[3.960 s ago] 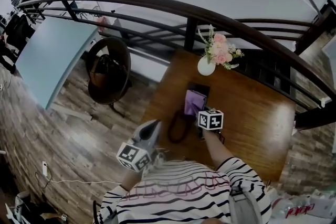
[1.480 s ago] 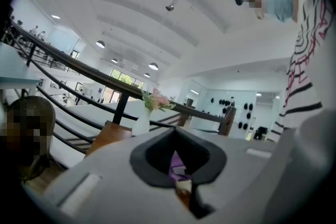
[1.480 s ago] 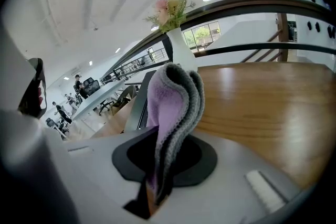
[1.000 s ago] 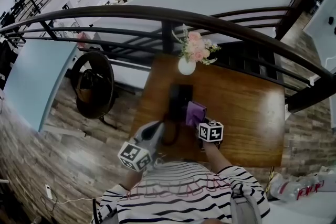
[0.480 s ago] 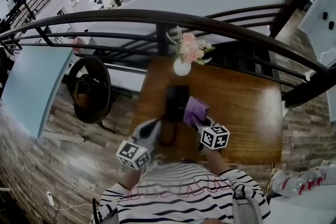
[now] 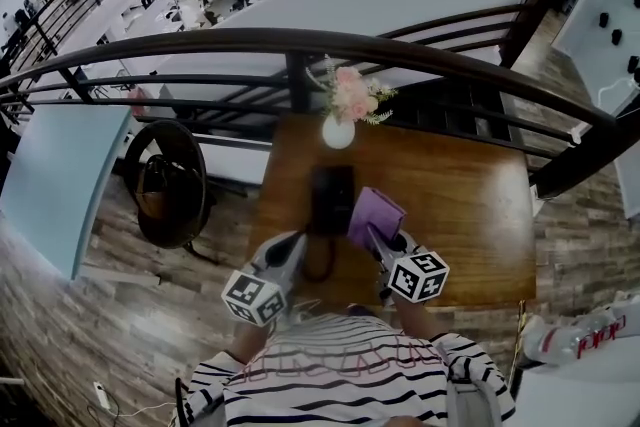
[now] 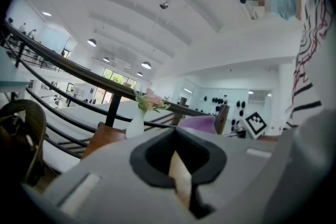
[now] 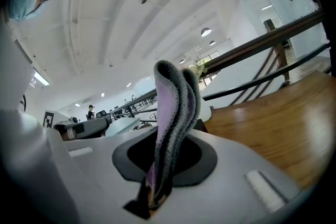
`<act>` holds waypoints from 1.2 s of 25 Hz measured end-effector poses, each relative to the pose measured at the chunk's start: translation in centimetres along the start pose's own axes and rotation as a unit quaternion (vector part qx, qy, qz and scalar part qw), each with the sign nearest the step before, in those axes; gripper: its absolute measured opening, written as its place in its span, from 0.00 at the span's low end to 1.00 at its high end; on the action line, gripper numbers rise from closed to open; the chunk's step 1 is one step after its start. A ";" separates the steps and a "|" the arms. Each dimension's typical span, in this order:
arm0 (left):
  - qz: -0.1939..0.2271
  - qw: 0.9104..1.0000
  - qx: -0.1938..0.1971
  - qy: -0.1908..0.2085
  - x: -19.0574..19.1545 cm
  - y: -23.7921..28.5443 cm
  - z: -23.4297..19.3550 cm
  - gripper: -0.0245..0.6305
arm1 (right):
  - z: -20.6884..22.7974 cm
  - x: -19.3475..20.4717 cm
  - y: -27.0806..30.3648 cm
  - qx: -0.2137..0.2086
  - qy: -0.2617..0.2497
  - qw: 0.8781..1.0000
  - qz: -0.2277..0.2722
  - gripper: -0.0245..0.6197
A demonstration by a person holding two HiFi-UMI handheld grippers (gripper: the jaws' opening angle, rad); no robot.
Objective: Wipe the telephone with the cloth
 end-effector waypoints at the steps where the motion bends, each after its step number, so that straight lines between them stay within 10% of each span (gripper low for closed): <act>1: -0.001 1.000 0.002 0.000 0.0 -0.1 0.0 0.04 | -0.3 0.0 -0.2 -0.001 0.001 1.000 0.003 0.12; 30: 0.011 1.000 -0.006 -0.004 -0.3 -3.5 -0.4 0.04 | -5.2 0.3 -1.9 -0.021 -0.022 0.999 0.023 0.11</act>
Point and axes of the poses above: the fingertips, and each gripper's own axes: y forward along the fingers, z to its right, x out of its underside, the point moved 9 cm from there along -y, backward along the fingers, and after that the axes turned 3 degrees about x, right-handed, at the moved point
